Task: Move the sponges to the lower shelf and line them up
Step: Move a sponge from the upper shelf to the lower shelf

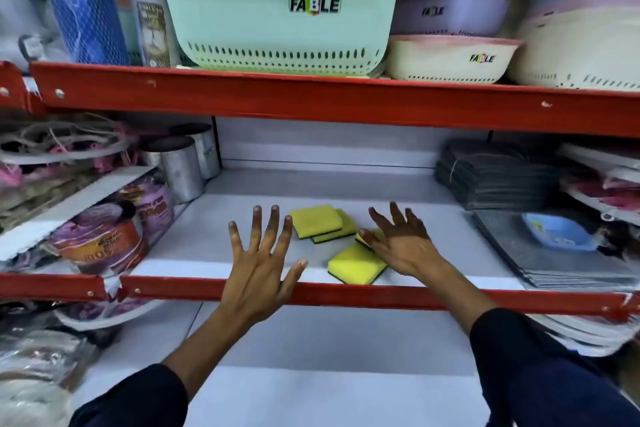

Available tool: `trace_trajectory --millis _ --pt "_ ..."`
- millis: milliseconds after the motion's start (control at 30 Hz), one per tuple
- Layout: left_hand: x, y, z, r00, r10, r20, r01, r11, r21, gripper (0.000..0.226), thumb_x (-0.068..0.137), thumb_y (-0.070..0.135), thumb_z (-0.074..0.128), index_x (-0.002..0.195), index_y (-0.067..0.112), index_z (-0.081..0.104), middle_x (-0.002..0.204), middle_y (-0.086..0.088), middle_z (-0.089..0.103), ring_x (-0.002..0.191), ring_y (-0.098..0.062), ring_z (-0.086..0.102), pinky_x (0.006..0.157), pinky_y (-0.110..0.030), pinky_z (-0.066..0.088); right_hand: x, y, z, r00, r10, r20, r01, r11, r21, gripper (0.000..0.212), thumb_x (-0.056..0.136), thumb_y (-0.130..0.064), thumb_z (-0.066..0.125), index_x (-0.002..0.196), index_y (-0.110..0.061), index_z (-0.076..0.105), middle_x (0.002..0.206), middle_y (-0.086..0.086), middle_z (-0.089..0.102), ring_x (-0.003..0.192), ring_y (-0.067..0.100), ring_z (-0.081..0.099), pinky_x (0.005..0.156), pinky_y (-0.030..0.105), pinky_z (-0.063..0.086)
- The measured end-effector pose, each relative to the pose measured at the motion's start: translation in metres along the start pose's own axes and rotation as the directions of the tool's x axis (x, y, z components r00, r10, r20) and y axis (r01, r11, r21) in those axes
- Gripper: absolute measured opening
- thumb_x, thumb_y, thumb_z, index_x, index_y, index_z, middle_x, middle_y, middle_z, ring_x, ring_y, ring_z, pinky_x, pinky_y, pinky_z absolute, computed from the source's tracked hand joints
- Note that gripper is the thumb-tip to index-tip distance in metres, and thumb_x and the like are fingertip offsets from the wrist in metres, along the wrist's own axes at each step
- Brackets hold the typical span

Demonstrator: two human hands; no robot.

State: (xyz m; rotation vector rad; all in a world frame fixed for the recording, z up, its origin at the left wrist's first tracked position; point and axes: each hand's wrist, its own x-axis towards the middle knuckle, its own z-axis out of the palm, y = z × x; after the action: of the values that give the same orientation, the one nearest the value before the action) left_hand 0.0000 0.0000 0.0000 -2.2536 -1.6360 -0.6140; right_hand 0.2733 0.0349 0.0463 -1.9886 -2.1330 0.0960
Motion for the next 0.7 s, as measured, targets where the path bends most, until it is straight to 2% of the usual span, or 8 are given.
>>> trace_trajectory --millis 133,333,433,500,600,700 --pt "0.003 -0.014 0.015 0.999 -0.02 0.037 0.019 0.999 0.039 0.072 0.098 0.06 0.012 0.158 0.02 0.005 0.168 -0.007 -0.004 0.155 -0.033 -0.012 0.118 -0.073 0.002 0.011 0.002 0.001 0.974 0.11 0.198 -0.114 0.993 0.008 0.067 0.093 -0.074 0.025 0.153 -0.045 0.016 0.163 0.015 0.019 0.145 0.042 0.026 0.117 0.055 0.024" --pt "0.004 -0.023 0.022 0.996 -0.018 0.09 0.016 1.0 0.022 0.068 0.098 0.055 0.007 0.158 0.021 0.008 0.168 -0.006 -0.002 0.155 -0.031 -0.013 0.117 -0.074 0.001 0.017 0.006 0.003 0.97 0.105 0.218 -0.112 0.993 0.021 0.066 0.09 -0.074 0.034 0.15 -0.047 0.024 0.15 0.012 0.046 0.14 0.037 0.038 0.114 0.051 0.034" --pt "0.004 -0.023 0.02 0.994 -0.009 0.107 0.006 1.0 0.03 0.067 0.098 0.053 0.004 0.157 0.021 0.008 0.168 -0.006 -0.002 0.154 -0.031 -0.014 0.117 -0.074 0.0 0.004 0.0 0.002 0.998 0.037 0.054 -0.041 0.997 0.071 0.064 0.09 -0.072 0.039 0.148 -0.047 0.029 0.147 0.007 0.047 0.136 0.034 0.039 0.108 0.05 0.034" --pt "0.003 -0.025 0.019 0.994 -0.006 0.113 0.004 1.0 0.017 0.066 0.099 0.052 0.006 0.157 0.021 0.012 0.168 -0.006 0.0 0.155 -0.03 -0.013 0.117 -0.074 0.0 -0.01 -0.008 0.0 0.992 -0.082 -0.097 0.089 0.993 0.075 0.067 0.087 -0.073 0.038 0.148 -0.047 0.029 0.149 0.004 0.043 0.135 0.031 0.038 0.107 0.048 0.036" --pt "0.002 -0.03 0.017 0.992 -0.019 0.127 0.014 0.999 0.038 0.066 0.099 0.05 0.006 0.157 0.021 0.016 0.168 -0.006 0.004 0.155 -0.03 -0.012 0.116 -0.075 0.001 -0.036 -0.023 0.001 0.917 -0.293 -0.271 0.308 0.951 0.012 0.071 0.084 -0.074 0.039 0.148 -0.047 0.029 0.152 0.002 0.038 0.133 0.028 0.039 0.105 0.045 0.039" --pt "0.0 -0.031 0.016 0.99 -0.024 0.138 0.021 0.999 0.026 0.065 0.099 0.049 0.007 0.156 0.02 0.018 0.168 -0.007 0.006 0.155 -0.03 -0.011 0.116 -0.075 0.001 -0.059 -0.037 0.012 0.815 -0.491 -0.307 0.492 0.867 -0.08 0.07 0.085 -0.071 0.049 0.147 -0.042 0.036 0.156 0.005 0.034 0.133 0.028 0.04 0.105 0.044 0.038"
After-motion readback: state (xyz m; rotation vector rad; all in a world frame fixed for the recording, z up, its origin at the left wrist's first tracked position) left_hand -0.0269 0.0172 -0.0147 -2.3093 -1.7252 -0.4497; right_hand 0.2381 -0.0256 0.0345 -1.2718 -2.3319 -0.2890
